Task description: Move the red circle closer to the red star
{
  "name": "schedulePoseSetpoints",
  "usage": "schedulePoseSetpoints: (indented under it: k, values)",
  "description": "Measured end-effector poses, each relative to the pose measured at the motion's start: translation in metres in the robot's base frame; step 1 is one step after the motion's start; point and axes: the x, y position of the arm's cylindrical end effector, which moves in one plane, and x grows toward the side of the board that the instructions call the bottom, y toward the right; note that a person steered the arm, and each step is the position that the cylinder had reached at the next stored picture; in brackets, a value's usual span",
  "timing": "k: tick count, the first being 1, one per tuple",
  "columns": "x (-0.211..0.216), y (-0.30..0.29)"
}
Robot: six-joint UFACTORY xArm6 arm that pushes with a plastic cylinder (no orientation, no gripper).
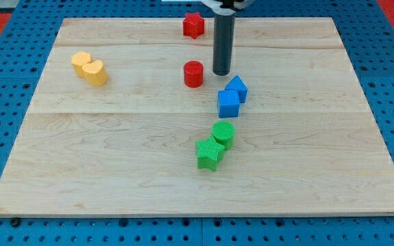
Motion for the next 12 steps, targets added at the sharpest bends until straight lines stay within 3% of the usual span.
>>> schedulePoseSetpoints:
  k: [3,7,12]
  values:
    - [0.054,0.007]
    - [0.058,-0.05]
    - [-0.034,-0.05]
